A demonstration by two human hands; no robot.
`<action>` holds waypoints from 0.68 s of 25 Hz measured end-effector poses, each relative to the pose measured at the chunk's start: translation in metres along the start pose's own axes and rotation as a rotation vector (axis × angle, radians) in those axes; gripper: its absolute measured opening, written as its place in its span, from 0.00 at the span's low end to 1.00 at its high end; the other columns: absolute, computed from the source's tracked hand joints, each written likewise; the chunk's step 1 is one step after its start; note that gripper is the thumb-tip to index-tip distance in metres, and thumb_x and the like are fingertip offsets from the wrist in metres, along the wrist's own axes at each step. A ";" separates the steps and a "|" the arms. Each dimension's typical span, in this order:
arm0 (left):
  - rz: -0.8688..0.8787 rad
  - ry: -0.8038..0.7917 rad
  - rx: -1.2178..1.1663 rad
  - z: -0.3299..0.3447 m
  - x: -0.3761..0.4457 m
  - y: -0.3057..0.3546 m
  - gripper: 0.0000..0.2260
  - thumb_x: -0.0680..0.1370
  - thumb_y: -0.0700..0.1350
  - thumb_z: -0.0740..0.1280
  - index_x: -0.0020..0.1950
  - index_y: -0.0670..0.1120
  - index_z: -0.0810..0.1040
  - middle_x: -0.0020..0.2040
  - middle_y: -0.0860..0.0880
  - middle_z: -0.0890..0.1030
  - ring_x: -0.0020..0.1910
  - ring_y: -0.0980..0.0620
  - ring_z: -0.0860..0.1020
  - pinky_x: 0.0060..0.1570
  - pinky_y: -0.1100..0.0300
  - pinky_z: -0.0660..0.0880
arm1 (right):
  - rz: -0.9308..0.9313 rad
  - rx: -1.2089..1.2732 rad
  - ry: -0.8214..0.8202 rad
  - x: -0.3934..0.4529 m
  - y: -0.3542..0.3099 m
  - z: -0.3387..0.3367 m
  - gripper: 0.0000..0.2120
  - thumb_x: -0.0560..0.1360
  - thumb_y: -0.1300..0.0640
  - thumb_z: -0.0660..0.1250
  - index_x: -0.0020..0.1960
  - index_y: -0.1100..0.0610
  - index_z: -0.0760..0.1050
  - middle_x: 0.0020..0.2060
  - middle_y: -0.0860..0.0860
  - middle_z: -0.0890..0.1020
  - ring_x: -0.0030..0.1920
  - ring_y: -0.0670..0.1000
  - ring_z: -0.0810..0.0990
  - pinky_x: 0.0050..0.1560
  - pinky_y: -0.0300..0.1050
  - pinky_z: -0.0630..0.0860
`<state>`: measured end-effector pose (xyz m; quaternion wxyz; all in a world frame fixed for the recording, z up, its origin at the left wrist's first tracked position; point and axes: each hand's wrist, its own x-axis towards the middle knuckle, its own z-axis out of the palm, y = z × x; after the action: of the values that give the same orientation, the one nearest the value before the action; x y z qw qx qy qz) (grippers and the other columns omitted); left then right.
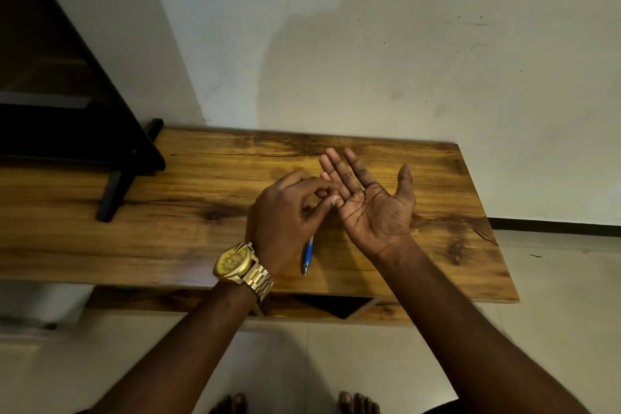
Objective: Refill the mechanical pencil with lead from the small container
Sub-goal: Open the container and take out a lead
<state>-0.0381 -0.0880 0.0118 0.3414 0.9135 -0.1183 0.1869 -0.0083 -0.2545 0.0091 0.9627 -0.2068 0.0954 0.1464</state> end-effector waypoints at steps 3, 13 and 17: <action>0.042 -0.024 0.062 0.006 0.002 0.001 0.09 0.79 0.54 0.76 0.59 0.56 0.87 0.52 0.55 0.85 0.41 0.61 0.76 0.37 0.70 0.71 | 0.021 -0.067 -0.027 0.000 0.005 0.002 0.47 0.81 0.25 0.54 0.80 0.65 0.69 0.75 0.68 0.77 0.77 0.65 0.76 0.75 0.60 0.73; -0.021 0.006 0.043 0.001 0.003 0.000 0.07 0.79 0.56 0.73 0.54 0.55 0.85 0.51 0.58 0.84 0.40 0.61 0.79 0.35 0.62 0.77 | 0.043 -0.267 0.005 -0.002 0.000 0.008 0.43 0.80 0.27 0.58 0.76 0.63 0.74 0.70 0.67 0.82 0.71 0.63 0.81 0.73 0.59 0.75; -0.242 0.081 -0.104 -0.004 0.006 -0.003 0.04 0.80 0.54 0.75 0.51 0.55 0.86 0.47 0.59 0.85 0.38 0.61 0.81 0.35 0.58 0.80 | -0.135 -0.658 0.167 0.001 -0.001 0.003 0.16 0.81 0.53 0.73 0.61 0.64 0.85 0.47 0.55 0.88 0.44 0.50 0.82 0.47 0.44 0.80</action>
<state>-0.0327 -0.0836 0.0150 0.4127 0.8940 -0.0028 0.1746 -0.0064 -0.2538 0.0113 0.8408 -0.5233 0.1075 0.0878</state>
